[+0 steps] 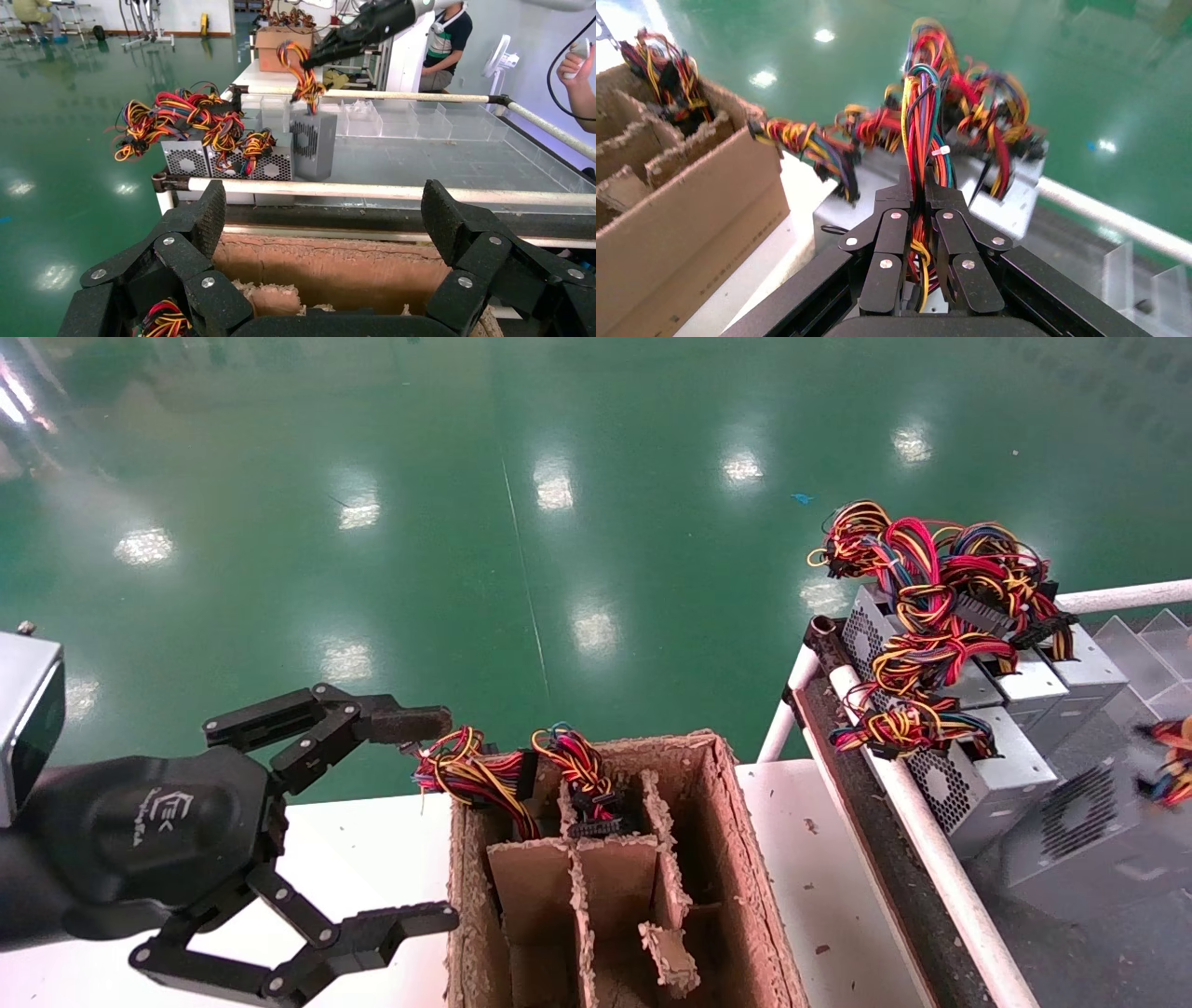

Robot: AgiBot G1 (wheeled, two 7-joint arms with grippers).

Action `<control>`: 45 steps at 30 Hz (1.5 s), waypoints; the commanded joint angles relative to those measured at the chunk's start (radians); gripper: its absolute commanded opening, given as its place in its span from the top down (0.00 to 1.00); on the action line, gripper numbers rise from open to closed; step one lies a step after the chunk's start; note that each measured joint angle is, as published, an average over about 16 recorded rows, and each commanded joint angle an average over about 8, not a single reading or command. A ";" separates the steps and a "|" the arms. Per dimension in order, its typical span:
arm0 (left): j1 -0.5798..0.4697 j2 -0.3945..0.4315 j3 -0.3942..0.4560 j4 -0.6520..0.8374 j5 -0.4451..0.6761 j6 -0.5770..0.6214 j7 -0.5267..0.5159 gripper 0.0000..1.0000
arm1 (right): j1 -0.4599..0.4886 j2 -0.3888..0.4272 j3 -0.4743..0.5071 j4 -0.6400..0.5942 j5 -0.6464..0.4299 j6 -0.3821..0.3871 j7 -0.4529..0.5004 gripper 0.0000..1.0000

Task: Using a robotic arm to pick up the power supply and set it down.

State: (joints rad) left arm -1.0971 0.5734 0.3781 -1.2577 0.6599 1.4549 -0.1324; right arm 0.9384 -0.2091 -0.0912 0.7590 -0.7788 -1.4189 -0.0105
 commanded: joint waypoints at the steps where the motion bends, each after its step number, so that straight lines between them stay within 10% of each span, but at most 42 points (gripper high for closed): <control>1: 0.000 0.000 0.000 0.000 0.000 0.000 0.000 0.00 | -0.042 -0.020 0.005 -0.010 0.012 0.018 -0.026 1.00; 16: 0.000 0.000 0.000 0.000 0.000 0.000 0.000 0.00 | -0.116 -0.110 0.018 0.157 0.021 0.240 -0.001 1.00; 25: 0.000 0.000 0.000 0.000 0.000 0.000 0.000 0.00 | -0.063 -0.154 -0.017 0.189 -0.021 0.294 0.031 0.00; 45: 0.000 0.000 0.000 0.000 0.000 0.000 0.000 0.00 | -0.020 -0.158 -0.033 0.206 -0.061 0.329 0.036 0.00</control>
State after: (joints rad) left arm -1.0971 0.5733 0.3783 -1.2576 0.6597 1.4547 -0.1322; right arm 0.9211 -0.3688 -0.1294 0.9674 -0.8383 -1.1037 0.0316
